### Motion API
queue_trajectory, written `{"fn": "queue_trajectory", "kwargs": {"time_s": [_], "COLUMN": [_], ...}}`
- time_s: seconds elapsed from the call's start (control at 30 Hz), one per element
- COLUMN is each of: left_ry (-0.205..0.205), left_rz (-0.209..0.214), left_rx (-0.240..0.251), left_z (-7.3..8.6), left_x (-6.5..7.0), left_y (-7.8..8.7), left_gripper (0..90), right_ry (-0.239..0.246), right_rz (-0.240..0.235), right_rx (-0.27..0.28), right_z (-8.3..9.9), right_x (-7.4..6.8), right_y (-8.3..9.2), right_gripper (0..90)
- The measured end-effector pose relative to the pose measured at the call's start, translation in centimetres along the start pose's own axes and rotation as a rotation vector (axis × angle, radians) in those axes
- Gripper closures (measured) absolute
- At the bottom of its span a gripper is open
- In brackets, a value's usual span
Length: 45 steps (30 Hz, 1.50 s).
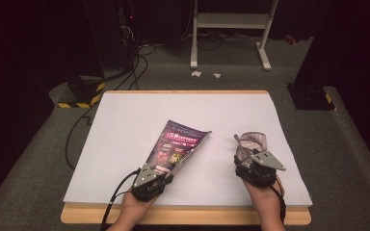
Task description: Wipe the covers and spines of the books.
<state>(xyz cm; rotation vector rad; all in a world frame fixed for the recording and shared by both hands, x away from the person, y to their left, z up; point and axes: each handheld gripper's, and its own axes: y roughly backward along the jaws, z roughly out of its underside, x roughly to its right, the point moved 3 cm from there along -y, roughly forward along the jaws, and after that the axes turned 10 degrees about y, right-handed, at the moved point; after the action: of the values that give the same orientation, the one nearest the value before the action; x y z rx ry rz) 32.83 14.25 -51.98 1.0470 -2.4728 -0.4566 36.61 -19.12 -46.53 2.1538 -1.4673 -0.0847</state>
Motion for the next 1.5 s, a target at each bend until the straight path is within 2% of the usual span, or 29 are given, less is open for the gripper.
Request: {"fn": "queue_trajectory", "kwargs": {"time_s": [0.4,0.47,0.6,0.7,0.77,0.8,0.87,0.93,1.0,1.17,1.33,1.5], "left_ry": [-0.003,-0.004,-0.003,-0.006,-0.012,-0.017,-0.02,-0.022,-0.02,-0.017,0.0,-0.019], "left_rz": [-0.001,-0.003,-0.002,0.001,-0.002,-0.003,-0.005,-0.005,-0.002,0.007,0.033,0.049], "left_rx": [0.001,0.001,0.001,-0.001,-0.004,-0.005,-0.006,-0.007,-0.014,-0.013,-0.003,0.026], "left_z": [0.0,0.0,0.0,0.1,0.1,0.1,0.1,0.0,0.0,-0.1,-0.4,-1.1], "left_x": [0.0,0.1,0.1,0.1,0.1,0.2,0.2,0.2,0.2,0.3,0.6,1.3], "left_y": [0.0,0.0,0.0,0.0,0.0,0.0,-0.1,0.0,-0.1,-0.1,0.1,0.7], "left_gripper": [78.2,78.0,77.8,77.5,77.5,77.4,77.2,77.0,76.6,72.6,62.4,54.3], "right_ry": [0.051,0.058,0.043,0.051,0.04,0.061,0.09,0.088,0.09,0.09,0.095,0.096], "right_rz": [-0.103,-0.122,-0.159,-0.198,-0.247,-0.281,-0.306,-0.338,-0.348,-0.354,-0.352,-0.349], "right_rx": [-0.012,-0.011,0.009,0.012,0.014,-0.01,-0.033,-0.027,-0.013,0.01,0.013,0.011], "right_z": [-0.4,-0.9,-2.3,-2.9,-2.6,-2.4,-2.0,-1.8,-1.9,-2.4,-2.4,-2.2], "right_x": [-3.8,-4.4,-5.5,-7.3,-8.8,-10.0,-11.3,-12.3,-13.1,-13.7,-13.7,-13.7], "right_y": [-1.7,-1.8,-2.0,-2.7,-3.3,-3.8,-4.2,-4.4,-4.4,-4.5,-4.5,-4.5], "right_gripper": [33.2,32.8,32.8,33.5,33.7,33.0,33.5,35.0,35.7,37.2,37.4,37.7]}}
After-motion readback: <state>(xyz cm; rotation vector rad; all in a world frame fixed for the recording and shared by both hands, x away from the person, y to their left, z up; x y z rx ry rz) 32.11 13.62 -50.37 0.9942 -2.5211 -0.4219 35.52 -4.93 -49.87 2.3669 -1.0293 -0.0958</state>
